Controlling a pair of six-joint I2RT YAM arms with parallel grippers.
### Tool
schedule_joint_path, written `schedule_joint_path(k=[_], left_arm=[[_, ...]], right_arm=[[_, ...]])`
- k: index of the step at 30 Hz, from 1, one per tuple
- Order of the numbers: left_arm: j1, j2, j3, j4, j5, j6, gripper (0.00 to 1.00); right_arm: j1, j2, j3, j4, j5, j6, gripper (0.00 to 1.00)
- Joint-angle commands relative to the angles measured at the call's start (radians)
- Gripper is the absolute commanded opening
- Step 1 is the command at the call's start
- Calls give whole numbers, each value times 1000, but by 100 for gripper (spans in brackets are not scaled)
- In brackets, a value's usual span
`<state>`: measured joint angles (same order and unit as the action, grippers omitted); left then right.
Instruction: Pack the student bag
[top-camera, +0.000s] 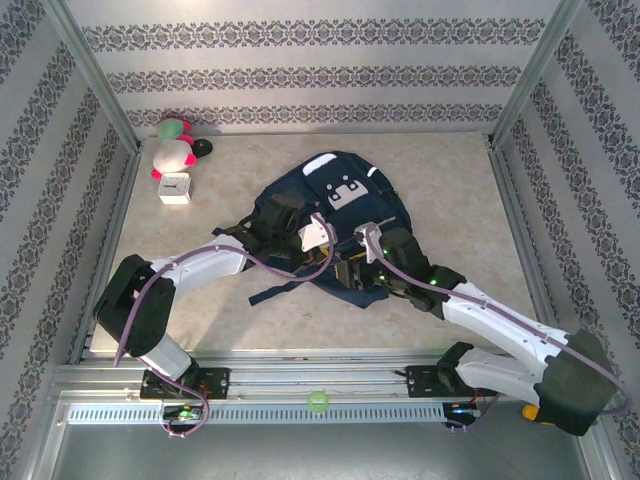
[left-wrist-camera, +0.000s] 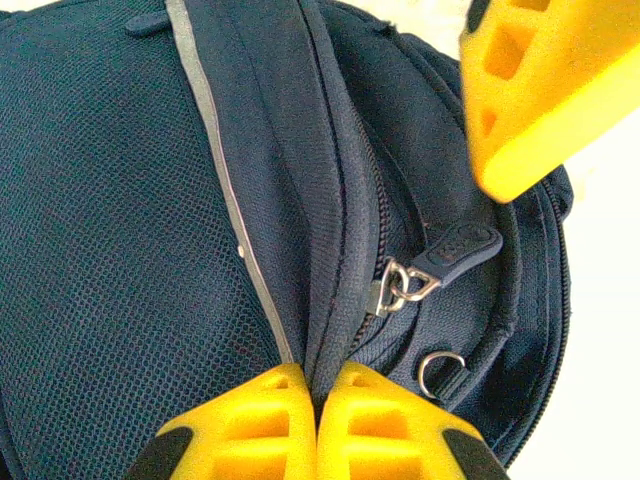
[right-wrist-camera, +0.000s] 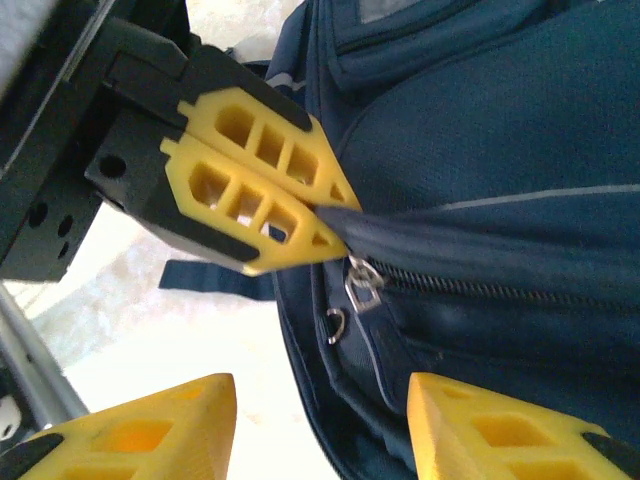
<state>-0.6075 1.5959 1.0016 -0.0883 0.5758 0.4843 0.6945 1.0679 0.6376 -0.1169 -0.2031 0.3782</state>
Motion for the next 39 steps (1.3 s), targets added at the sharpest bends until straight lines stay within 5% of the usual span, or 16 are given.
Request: schedule_joint_path(k=[1, 8, 15, 20, 29, 39], left_arm=[[-9, 4, 52, 70, 76, -54, 0], [-10, 5, 52, 85, 91, -70, 0], [-8, 0, 54, 70, 76, -48, 0], [-3, 0, 50, 50, 54, -18, 0], [24, -4, 37, -23, -4, 69, 0], [88, -79, -25, -71, -73, 86, 1]], right_arm=[[40, 33, 47, -60, 158, -67, 48], [64, 97, 83, -70, 319, -100, 46], [34, 81, 62, -70, 385, -108, 23], [-50, 21, 25, -70, 290, -111, 1], [-279, -23, 4, -94, -7, -123, 0], [-378, 87, 21, -65, -209, -76, 0]])
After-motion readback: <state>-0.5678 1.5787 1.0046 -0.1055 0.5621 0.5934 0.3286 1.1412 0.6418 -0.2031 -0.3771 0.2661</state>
